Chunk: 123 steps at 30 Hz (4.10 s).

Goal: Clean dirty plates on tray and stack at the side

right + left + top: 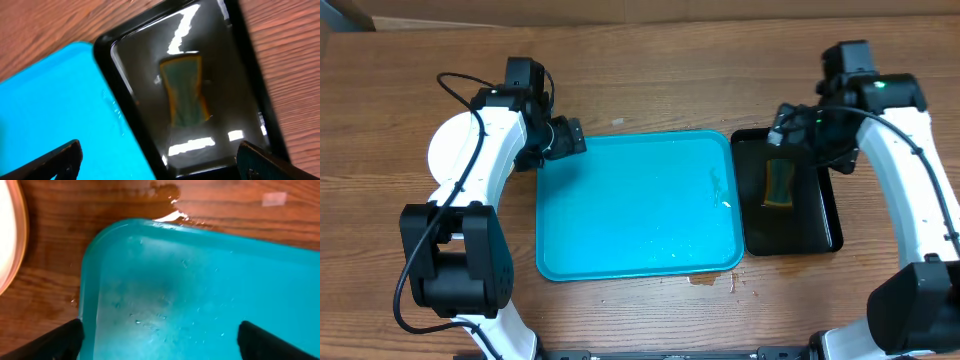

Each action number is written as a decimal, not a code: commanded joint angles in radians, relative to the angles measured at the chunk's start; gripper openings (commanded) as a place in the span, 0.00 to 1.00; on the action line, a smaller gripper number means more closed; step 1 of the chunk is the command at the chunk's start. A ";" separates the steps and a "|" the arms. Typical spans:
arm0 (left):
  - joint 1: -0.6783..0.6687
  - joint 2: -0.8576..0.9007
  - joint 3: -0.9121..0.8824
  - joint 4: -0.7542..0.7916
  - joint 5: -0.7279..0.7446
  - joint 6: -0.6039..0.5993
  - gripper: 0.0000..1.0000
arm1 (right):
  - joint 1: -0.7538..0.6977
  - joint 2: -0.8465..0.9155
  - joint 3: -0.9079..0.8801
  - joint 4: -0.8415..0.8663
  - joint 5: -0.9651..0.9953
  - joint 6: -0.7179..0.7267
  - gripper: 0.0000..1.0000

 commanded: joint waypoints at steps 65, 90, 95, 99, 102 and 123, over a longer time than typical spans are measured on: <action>-0.008 0.002 0.016 0.006 0.021 0.009 1.00 | 0.067 -1.651 -1.172 1.315 0.182 -0.100 1.00; -0.008 0.003 0.016 0.006 0.021 0.009 1.00 | 0.067 -1.698 -1.545 1.423 0.148 -0.097 1.00; -0.008 0.002 0.016 0.006 0.021 0.009 1.00 | 0.068 -1.698 -1.550 1.337 0.131 -0.098 1.00; -0.008 0.003 0.016 0.006 0.021 0.009 1.00 | 0.068 -1.698 -1.550 1.185 0.116 -0.124 1.00; -0.008 0.002 0.016 0.006 0.021 0.009 1.00 | 0.068 -1.698 -1.551 1.191 0.059 -0.257 1.00; -0.008 0.003 0.016 0.006 0.021 0.009 1.00 | 0.068 -1.698 -1.550 1.191 0.064 -0.496 1.00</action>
